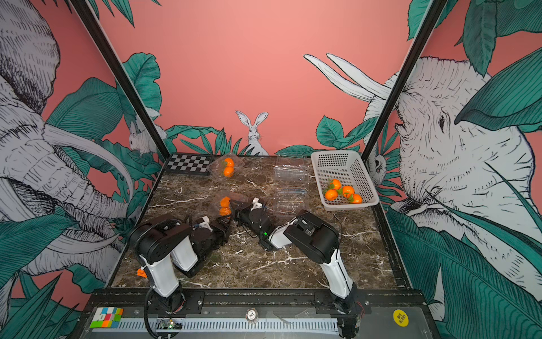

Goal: Take oranges out of containers
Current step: Open the packing box at the center of the board.

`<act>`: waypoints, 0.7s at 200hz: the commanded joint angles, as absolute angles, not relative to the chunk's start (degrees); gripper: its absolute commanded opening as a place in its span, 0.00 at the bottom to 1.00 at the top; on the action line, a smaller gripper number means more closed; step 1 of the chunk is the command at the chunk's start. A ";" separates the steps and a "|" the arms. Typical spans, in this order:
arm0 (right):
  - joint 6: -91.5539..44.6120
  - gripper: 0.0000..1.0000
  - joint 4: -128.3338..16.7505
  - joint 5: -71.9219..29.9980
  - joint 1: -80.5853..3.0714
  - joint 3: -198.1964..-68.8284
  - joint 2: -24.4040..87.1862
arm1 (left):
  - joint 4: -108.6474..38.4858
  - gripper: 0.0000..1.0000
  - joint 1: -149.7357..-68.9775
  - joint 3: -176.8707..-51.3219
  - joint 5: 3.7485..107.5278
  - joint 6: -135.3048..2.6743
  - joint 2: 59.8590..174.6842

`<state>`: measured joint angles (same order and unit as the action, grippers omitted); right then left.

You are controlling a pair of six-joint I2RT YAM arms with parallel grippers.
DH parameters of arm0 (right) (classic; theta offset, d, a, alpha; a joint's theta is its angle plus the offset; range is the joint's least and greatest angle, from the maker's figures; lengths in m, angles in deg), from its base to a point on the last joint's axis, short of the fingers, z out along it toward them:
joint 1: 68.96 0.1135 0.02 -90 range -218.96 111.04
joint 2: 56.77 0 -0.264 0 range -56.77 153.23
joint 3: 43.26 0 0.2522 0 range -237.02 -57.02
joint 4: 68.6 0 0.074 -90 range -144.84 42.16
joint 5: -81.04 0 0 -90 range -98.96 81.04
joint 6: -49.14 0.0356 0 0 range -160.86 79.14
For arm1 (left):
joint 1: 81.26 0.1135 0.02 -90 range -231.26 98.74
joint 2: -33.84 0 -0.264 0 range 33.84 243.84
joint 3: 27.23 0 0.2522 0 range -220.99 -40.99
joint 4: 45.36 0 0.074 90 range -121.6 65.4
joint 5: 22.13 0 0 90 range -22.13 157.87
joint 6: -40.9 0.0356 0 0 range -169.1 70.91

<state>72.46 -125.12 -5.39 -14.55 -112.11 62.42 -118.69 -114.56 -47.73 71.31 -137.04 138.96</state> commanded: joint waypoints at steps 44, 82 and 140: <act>73.26 0.25 -128.95 -4.94 -15.28 -111.36 62.03 | -111.96 0.79 -115.09 -46.56 70.89 -136.39 140.92; 75.00 0.25 -130.42 -4.48 -15.86 -111.73 62.29 | -112.00 0.75 -115.10 -45.92 70.91 -136.19 142.69; 79.06 0.22 -131.96 -3.23 -16.58 -114.25 64.70 | -111.99 0.74 -115.07 -45.06 70.84 -135.97 144.11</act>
